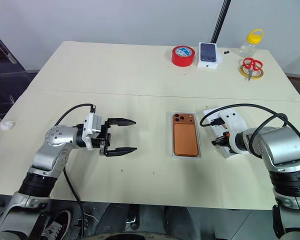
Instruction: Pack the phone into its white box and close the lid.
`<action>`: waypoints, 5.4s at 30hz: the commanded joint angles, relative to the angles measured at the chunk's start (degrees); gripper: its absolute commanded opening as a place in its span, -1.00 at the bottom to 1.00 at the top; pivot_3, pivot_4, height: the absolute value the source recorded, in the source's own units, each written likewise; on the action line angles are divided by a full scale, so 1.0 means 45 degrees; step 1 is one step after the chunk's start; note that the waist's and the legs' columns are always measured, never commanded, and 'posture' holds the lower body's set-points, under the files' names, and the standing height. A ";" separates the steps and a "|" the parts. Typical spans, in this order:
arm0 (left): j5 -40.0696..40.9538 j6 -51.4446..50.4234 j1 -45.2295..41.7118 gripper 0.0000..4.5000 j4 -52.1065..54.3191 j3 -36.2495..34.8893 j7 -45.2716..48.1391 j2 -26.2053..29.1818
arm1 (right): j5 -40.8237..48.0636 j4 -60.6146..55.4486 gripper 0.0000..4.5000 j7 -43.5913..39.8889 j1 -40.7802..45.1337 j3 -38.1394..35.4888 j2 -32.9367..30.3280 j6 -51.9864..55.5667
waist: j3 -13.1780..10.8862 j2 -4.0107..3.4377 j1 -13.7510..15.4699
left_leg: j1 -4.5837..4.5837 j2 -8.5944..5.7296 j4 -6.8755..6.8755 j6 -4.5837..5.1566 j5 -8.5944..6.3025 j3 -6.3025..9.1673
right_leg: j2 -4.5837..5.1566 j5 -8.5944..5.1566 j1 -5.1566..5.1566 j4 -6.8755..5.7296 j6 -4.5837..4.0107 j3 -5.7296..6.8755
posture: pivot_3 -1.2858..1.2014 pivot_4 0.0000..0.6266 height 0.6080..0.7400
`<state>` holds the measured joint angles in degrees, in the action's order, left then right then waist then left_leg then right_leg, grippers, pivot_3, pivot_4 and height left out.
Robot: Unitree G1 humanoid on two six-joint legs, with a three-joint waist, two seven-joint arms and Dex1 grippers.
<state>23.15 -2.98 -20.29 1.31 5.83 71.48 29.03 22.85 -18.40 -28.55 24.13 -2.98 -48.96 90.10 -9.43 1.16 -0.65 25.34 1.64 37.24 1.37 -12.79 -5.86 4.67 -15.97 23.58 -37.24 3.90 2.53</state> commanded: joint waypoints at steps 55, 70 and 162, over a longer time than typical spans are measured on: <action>-0.0780 -0.1885 -0.1793 -0.97 -0.2121 0.1169 -0.2843 -0.2942 | 1.7854 0.2232 -1.00 0.9124 -0.2060 -0.2749 0.5526 -0.5496 | -0.0033 -0.0063 0.0024 | 0.0008 0.0018 -0.0013 0.0009 0.0012 -0.0009 | -0.0026 0.0032 -0.0011 0.0027 0.0056 0.0008 | 0.03 -0.52 0.93; -0.1805 -0.0464 -0.3444 -1.00 -0.5574 0.2250 -0.2772 -0.6829 | 1.2831 0.1404 0.28 0.0806 -0.3685 -0.3141 -0.1795 -0.5715 | -0.0041 -0.0053 0.0256 | 0.0058 0.0003 0.0030 0.0076 -0.0022 -0.0027 | -0.0025 0.0050 -0.0005 0.0086 0.0096 0.0007 | 0.03 -0.52 0.93; -0.2616 -0.4155 -0.3215 -1.00 -0.4430 0.2111 -0.3689 -0.5964 | -0.0637 0.0837 -0.97 -0.5106 -0.4703 -0.1244 -0.0269 -1.3388 | -0.0044 -0.0046 0.0321 | 0.0011 0.0012 0.0050 0.0070 -0.0020 -0.0014 | -0.0027 0.0046 -0.0031 0.0041 0.0094 0.0012 | 0.03 -0.52 0.93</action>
<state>10.71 -23.17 -33.28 -19.35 14.91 54.62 3.27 19.77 -13.20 -51.33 2.23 -8.37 -50.48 31.54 -9.63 0.95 0.79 25.39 1.70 37.47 1.69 -12.88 -5.92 4.55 -15.75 23.44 -37.06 4.35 2.59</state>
